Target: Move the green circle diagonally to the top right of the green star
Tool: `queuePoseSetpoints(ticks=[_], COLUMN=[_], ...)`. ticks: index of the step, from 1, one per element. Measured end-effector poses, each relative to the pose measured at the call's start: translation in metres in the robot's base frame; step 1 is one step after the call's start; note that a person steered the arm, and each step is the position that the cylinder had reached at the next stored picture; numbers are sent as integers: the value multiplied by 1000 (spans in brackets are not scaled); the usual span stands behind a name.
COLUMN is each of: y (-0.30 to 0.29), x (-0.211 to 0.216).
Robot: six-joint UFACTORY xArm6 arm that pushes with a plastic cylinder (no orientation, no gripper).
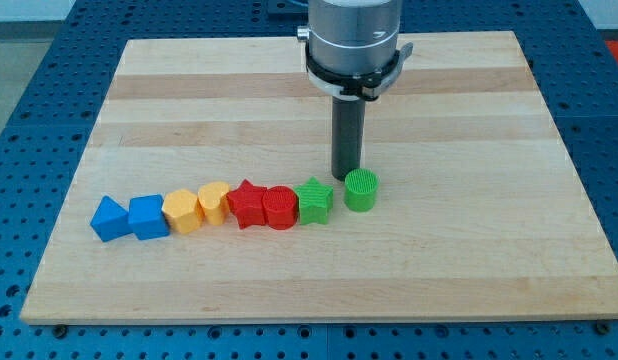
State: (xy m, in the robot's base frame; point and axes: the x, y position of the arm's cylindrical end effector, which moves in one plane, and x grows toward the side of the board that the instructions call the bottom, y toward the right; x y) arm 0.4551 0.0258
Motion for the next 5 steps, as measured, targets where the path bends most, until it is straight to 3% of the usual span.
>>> queuePoseSetpoints(ticks=[1, 2, 3, 4, 5], y=[1, 12, 87, 126, 94], x=[-1, -36, -34, 36, 94])
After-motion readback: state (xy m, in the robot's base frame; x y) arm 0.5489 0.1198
